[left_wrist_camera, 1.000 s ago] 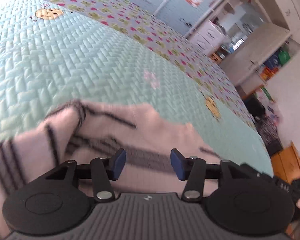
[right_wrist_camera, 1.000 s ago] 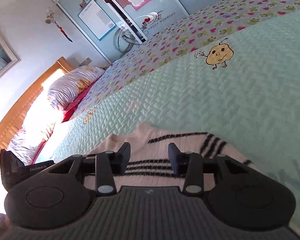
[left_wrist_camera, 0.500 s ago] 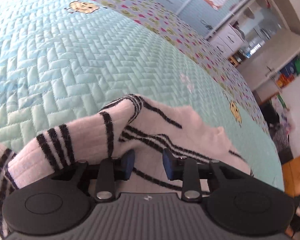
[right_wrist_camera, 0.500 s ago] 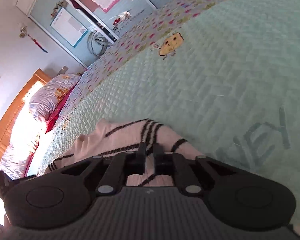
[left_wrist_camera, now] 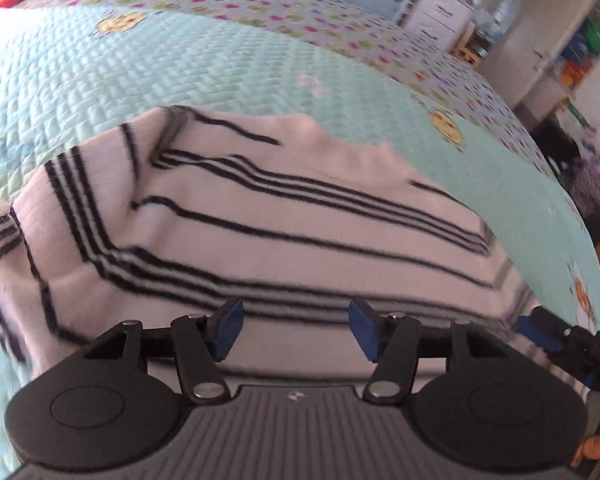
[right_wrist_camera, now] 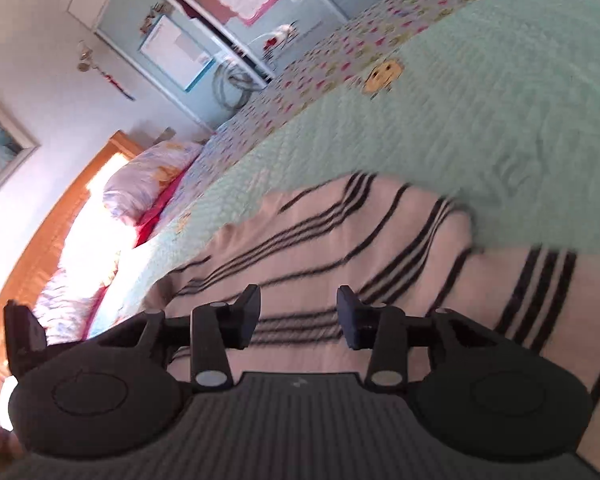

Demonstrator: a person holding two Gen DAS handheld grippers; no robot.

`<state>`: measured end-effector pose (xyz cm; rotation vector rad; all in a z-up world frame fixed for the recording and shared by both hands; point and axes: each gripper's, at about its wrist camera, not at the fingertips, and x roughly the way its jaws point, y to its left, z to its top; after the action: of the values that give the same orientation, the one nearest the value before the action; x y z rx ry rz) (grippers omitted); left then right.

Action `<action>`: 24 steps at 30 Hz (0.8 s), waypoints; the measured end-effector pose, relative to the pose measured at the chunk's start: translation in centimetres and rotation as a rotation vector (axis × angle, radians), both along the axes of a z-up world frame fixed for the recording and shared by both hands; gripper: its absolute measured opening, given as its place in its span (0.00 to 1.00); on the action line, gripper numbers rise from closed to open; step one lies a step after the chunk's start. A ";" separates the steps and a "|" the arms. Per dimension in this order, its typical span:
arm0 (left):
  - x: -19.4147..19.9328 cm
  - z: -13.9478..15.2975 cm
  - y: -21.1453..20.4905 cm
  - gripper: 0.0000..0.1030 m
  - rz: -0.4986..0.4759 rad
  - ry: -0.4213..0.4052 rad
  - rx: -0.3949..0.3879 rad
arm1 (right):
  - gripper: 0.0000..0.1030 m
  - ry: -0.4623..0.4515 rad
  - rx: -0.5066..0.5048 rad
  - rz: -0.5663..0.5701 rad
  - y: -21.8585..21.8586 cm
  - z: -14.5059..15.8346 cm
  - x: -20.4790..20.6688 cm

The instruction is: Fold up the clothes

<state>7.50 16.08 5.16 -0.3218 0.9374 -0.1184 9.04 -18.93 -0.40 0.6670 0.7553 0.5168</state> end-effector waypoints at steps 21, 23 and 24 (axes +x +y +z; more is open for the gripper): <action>0.8 -3.0 6.1 0.43 -0.096 -0.053 -0.175 | 0.55 0.006 0.409 0.211 9.8 -5.2 0.2; 2.9 -3.7 7.0 0.37 -0.099 -0.036 -0.199 | 0.54 -0.004 0.571 0.270 8.4 -6.9 0.6; 4.0 -4.0 7.4 0.13 -0.095 -0.024 -0.200 | 0.61 -0.010 0.646 0.286 7.8 -7.2 0.8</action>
<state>11.52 23.52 1.16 -0.4593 0.9187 -0.3039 9.80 -11.13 -7.62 1.1594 0.6755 1.0467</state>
